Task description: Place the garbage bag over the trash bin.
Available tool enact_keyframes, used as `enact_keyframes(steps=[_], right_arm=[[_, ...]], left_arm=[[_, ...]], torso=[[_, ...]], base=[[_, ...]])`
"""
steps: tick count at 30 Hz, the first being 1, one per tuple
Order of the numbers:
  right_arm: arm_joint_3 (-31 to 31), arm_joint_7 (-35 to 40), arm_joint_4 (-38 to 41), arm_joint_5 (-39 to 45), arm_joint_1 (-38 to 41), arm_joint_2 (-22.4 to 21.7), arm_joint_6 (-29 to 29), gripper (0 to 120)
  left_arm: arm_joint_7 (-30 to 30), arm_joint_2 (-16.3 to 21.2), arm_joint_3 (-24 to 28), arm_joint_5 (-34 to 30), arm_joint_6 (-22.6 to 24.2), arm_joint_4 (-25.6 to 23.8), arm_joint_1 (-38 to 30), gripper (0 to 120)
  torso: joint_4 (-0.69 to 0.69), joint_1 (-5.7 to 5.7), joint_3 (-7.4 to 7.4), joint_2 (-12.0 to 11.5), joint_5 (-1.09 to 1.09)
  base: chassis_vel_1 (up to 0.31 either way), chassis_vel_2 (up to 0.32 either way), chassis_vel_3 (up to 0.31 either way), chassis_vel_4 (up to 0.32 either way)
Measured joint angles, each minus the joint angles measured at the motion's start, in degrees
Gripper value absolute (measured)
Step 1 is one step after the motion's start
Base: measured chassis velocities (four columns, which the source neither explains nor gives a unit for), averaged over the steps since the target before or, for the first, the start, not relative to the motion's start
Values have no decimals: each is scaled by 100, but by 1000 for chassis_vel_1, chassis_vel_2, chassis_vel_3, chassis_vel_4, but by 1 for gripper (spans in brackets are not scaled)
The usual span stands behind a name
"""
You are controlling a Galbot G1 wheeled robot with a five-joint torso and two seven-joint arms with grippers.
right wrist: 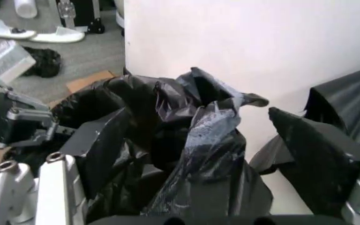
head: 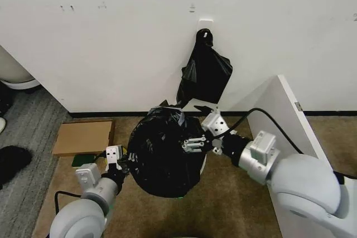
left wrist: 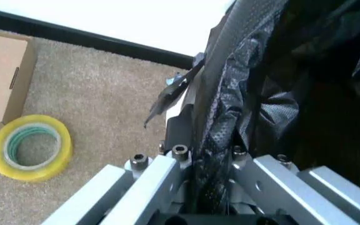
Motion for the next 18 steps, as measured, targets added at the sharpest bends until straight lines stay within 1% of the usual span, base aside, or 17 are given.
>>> enact_keyframes(steps=[5,9,11,12,18], right_arm=[[-79,-43,-52,-85,24,55,-4,85],[-167,-79,-138,-324,53,81,-53,68],[-170,-160,-204,-667,4,42,-37,59],[-170,-160,-204,-667,4,42,-37,59],[-169,-165,-237,-833,-11,10,-127,36]], left_arm=[[-2,-3,8,1,10,0,-5,1],[-3,-1,24,2,18,0,-25,1],[-4,-7,28,1,19,7,-38,1],[-4,-7,28,1,19,7,-38,1],[-4,-15,37,-30,20,14,-48,1]], torso=[[0,0,0,0,0],[0,0,0,0,0],[0,0,0,0,0],[0,0,0,0,0],[0,0,0,0,0]], base=[[0,0,0,0],[0,0,0,0],[0,0,0,0],[0,0,0,0],[0,0,0,0]])
